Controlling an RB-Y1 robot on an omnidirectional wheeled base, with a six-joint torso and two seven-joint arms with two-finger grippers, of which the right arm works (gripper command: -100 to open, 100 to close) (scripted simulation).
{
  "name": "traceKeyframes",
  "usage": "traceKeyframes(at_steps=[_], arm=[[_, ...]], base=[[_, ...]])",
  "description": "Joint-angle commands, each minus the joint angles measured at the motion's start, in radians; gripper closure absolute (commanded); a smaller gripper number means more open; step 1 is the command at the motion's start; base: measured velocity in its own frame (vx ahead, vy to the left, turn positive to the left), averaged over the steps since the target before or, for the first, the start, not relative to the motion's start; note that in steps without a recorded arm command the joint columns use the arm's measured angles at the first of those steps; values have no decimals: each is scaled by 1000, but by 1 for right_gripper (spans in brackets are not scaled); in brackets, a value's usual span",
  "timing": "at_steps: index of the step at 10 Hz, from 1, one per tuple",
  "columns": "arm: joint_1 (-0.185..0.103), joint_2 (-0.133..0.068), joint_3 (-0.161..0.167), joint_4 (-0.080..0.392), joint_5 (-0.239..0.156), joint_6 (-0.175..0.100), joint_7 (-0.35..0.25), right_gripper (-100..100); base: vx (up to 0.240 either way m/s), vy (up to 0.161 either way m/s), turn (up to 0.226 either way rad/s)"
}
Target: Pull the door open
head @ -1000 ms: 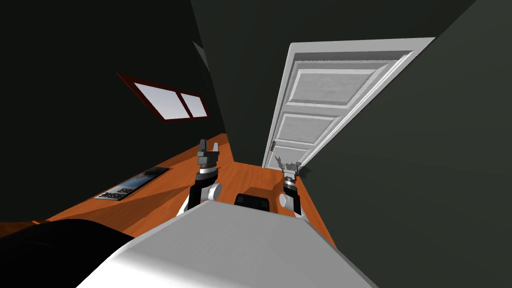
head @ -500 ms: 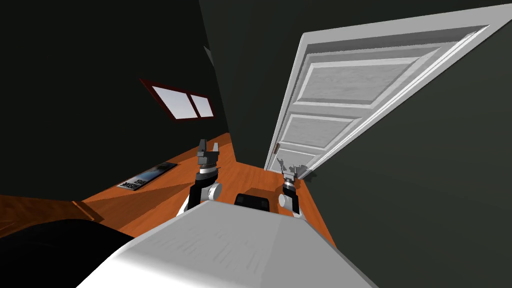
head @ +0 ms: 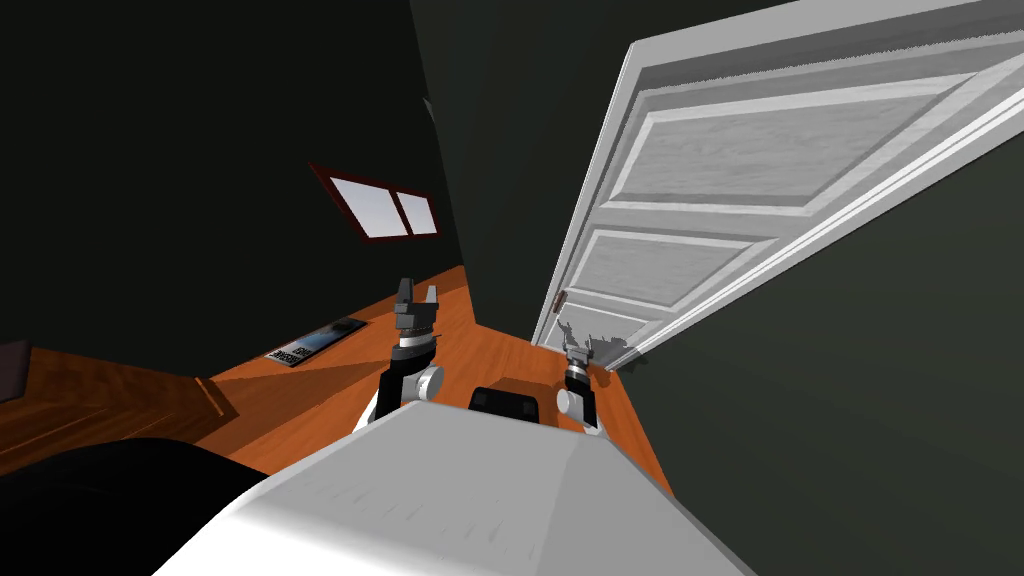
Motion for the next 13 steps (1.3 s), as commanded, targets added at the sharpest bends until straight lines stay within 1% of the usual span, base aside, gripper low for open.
traceKeyframes(at_steps=[1, 8, 9, 10, 12, 13], arm=[[-15, -4, 0, 42, -18, -8, -34, -100], [-59, -12, 1, 180, -89, -29, -152, -100], [-70, -13, 1, 216, -108, -34, -183, -100], [-76, -14, 2, 232, -116, -37, -197, -100], [-96, -17, 2, 296, -149, -46, -251, -100], [-100, -17, 2, 309, -155, -48, -262, -100]], base=[[96, -34, 124], [90, -48, 128], [109, -36, 217], [124, -66, 134], [136, -99, 195], [115, -99, 106]])
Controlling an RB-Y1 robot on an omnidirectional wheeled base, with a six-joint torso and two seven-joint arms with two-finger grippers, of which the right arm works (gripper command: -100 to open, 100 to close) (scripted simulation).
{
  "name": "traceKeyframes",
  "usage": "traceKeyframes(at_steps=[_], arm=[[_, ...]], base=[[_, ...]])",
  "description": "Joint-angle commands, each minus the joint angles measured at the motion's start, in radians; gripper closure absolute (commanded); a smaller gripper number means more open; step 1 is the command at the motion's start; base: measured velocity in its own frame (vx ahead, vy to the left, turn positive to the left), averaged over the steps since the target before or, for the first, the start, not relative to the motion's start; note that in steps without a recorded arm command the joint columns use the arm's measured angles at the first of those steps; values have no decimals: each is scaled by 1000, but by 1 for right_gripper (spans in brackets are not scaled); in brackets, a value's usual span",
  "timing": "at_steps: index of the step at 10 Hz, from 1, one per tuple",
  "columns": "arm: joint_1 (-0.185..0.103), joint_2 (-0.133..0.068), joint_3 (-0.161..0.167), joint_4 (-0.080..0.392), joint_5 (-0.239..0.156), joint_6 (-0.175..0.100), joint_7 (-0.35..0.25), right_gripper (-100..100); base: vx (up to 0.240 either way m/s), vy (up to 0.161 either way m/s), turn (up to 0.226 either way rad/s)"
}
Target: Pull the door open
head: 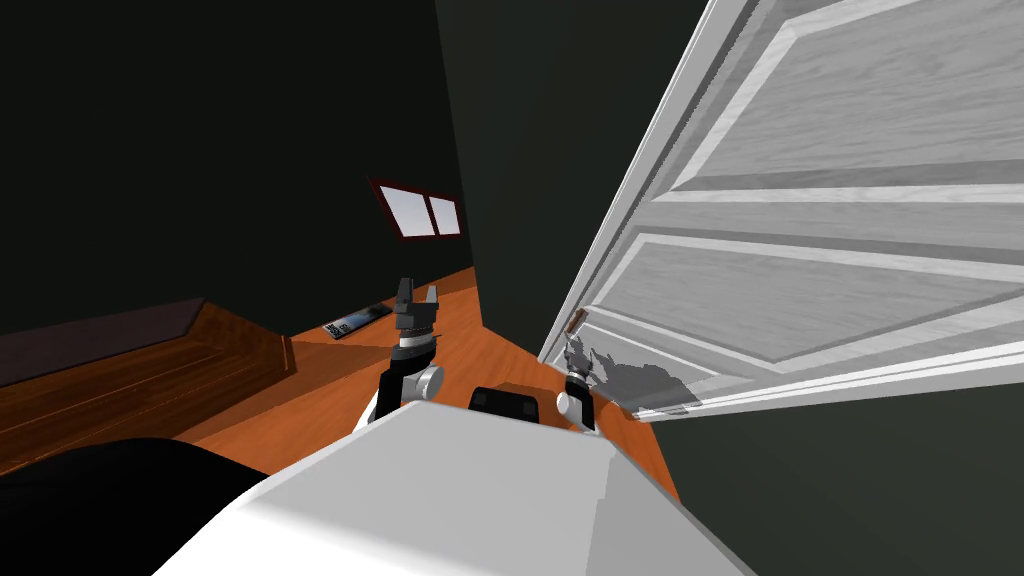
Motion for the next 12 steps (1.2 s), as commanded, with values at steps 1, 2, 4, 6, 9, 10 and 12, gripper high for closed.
traceKeyframes(at_steps=[1, 2, 4, 6, 9, 10, 12], arm=[[-9, 0, 1, 34, -19, -6, -31, -100], [-13, 0, 1, 47, -26, -8, -42, -100], [-22, -2, 1, 77, -41, -13, -68, -100], [-37, -3, 2, 123, -65, -20, -107, -100], [-22, -43, 2, 138, -66, -34, -147, -100], [-15, -63, 1, 146, -70, -39, -170, -100], [-11, -74, 0, 150, -72, -42, -183, -100]], base=[[110, -78, 112], [89, -53, 103], [72, -54, 100], [101, -84, 159], [136, -33, 52], [229, -3, 74], [138, 7, 29]])
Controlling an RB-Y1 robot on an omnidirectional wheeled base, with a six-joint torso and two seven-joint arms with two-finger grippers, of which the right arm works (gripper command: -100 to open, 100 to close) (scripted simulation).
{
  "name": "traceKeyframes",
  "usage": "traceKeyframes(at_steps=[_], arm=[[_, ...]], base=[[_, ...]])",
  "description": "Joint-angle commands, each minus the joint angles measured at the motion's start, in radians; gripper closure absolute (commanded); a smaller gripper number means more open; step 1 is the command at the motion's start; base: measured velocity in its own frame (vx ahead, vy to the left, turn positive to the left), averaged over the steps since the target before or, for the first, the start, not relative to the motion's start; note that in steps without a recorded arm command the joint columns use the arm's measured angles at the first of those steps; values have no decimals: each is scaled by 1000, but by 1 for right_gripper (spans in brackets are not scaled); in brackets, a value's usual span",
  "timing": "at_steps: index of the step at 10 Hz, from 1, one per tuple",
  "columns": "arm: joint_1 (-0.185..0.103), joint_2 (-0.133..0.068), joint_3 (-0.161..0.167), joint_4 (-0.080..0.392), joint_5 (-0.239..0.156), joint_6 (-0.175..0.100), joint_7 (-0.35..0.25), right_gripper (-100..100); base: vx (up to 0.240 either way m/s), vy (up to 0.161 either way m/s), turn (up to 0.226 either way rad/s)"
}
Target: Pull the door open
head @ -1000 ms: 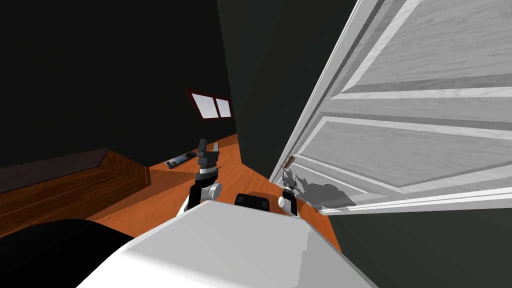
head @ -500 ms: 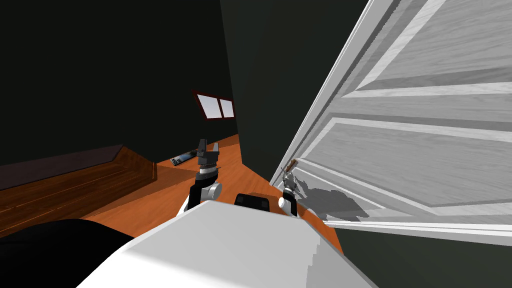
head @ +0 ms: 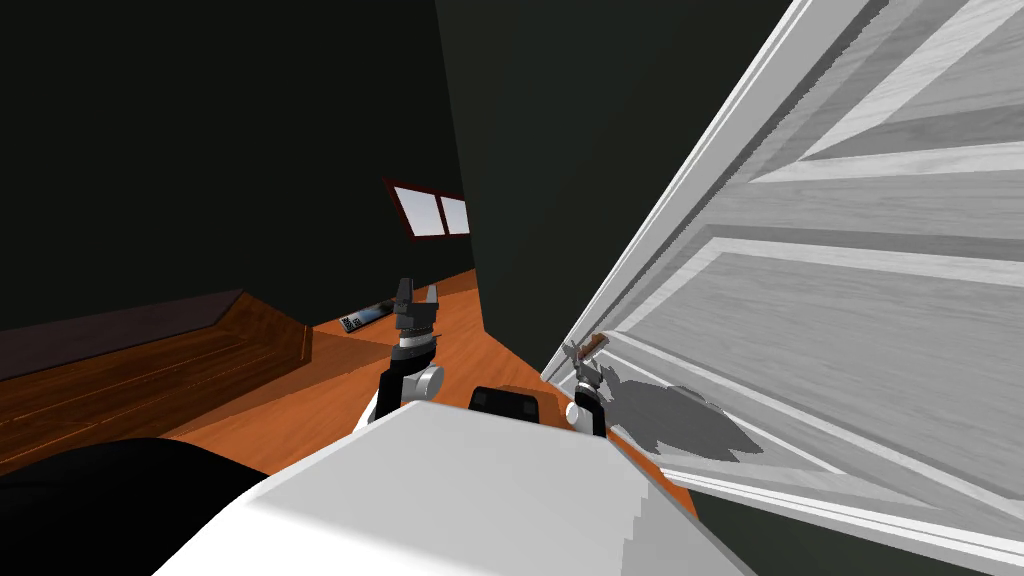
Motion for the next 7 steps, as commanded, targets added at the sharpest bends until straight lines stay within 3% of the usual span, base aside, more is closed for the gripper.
traceKeyframes(at_steps=[1, 4, 6, 7], arm=[[7, -25, -1, 16, -5, -10, -32, -100], [26, -75, -3, 36, -14, -24, -89, -100], [33, -95, -4, 44, -18, -29, -112, -100], [32, -89, -2, 40, -16, -24, -103, -100]], base=[[93, 5, 55], [151, -19, 61], [152, -28, 44], [43, 8, -21]])
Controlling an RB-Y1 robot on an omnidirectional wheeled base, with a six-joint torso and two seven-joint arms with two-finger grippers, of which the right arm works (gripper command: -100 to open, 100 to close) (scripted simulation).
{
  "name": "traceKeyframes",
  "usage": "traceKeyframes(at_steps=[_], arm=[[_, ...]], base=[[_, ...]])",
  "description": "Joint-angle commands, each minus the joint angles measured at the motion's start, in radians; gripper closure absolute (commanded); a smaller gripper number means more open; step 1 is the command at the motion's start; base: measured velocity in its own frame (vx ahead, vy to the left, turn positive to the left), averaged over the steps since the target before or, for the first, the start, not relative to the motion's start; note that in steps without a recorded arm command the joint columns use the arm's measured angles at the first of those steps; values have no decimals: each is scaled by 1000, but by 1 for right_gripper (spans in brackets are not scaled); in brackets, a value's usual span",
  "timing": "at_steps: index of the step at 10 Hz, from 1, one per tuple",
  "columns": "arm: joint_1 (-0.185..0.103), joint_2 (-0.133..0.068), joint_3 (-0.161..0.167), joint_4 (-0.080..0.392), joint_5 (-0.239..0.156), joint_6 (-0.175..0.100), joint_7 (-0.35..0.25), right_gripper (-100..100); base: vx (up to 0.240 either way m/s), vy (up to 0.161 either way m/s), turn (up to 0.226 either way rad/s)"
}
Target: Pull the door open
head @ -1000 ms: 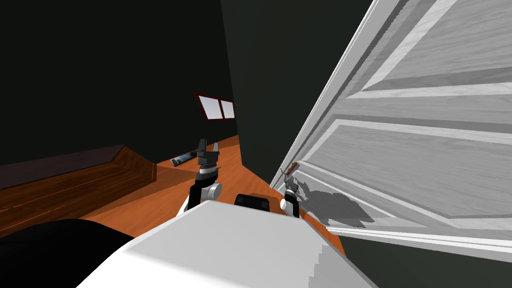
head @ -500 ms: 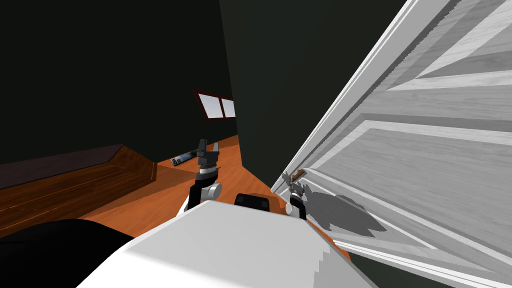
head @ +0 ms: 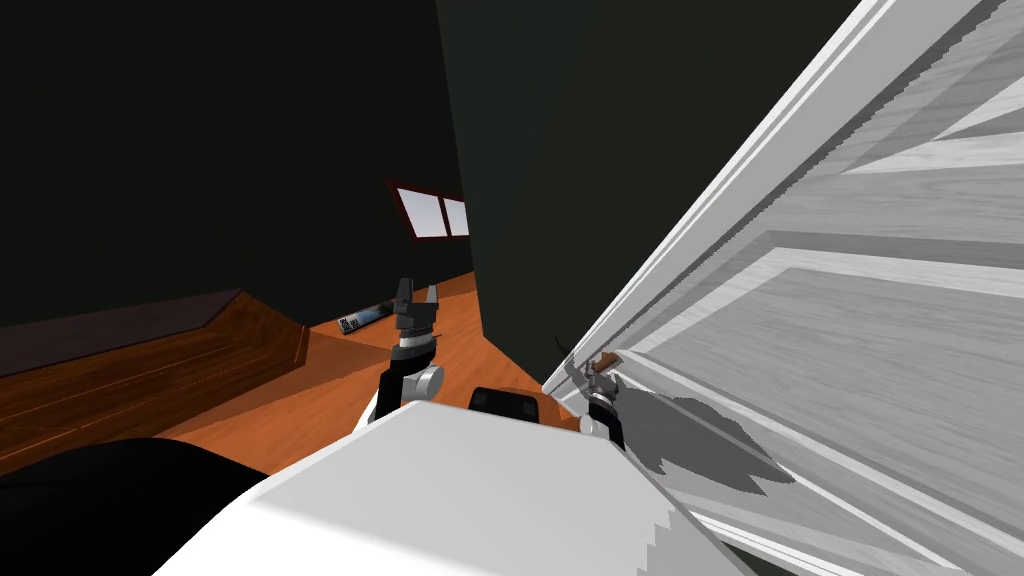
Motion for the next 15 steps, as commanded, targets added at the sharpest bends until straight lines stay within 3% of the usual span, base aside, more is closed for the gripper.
traceKeyframes(at_steps=[1, 6, 15], arm=[[-4, 0, -2, -4, 0, 4, 6, 100], [-4, 0, -2, -4, 0, 4, 6, 100], [25, -43, 110, -64, 53, 15, -65, 100]], base=[[-22, 13, 25], [-6, -2, -1], [-209, -7, 61]])
